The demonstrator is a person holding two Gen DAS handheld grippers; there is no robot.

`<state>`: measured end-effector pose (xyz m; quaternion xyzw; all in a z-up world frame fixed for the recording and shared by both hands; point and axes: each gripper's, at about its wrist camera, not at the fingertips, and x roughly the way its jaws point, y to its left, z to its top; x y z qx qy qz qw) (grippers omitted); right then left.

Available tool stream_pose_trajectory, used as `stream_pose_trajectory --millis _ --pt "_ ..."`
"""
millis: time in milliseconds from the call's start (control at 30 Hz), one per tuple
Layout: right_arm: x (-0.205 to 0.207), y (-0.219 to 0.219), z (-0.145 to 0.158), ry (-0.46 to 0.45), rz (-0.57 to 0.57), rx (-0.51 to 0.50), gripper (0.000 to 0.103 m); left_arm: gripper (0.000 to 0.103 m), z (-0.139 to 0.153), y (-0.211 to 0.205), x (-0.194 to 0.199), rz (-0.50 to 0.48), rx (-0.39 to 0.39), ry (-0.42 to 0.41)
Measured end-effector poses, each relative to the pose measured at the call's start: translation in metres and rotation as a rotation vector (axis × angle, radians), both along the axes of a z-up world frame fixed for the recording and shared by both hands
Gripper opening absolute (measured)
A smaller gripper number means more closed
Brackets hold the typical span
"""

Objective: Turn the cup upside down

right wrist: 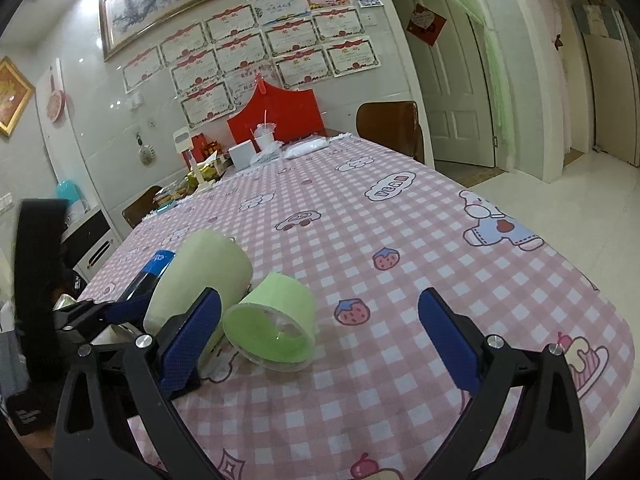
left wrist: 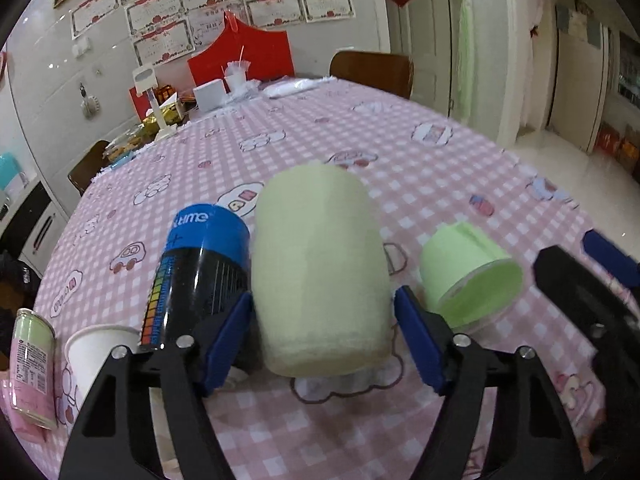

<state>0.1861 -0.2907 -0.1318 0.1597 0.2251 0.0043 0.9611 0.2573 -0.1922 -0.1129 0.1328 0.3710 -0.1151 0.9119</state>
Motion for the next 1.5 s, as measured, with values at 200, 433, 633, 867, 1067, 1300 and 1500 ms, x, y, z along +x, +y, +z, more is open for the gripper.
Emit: stream_pose_trajectory --millis 200,433,633,867,1067,1300,1500 --pt "-0.002 0.001 0.0 0.006 0.001 0.0 0.095 0.073 0.001 0.005 0.001 -0.001 -0.028 0.023" --pt "-0.014 0.009 0.004 0.013 0.011 -0.02 0.095 0.072 0.003 0.009 -0.024 -0.037 -0.051 0.028" --pt "-0.029 0.021 0.006 0.013 0.026 -0.032 0.095 0.072 0.002 0.022 -0.059 -0.071 -0.064 0.04" --pt "-0.043 0.041 0.003 0.023 0.057 -0.044 0.095 0.072 0.003 0.046 -0.095 -0.061 -0.094 0.045" --pt "-0.052 0.055 0.008 0.017 0.055 -0.069 0.095 0.072 0.004 0.066 -0.114 -0.046 -0.114 0.046" --pt "-0.054 0.074 0.009 0.016 0.076 -0.103 0.095 0.072 0.005 0.081 -0.129 -0.048 -0.145 0.042" --pt "-0.054 0.081 0.008 0.017 0.078 -0.109 0.095 0.072 0.003 0.086 -0.13 -0.047 -0.165 0.057"
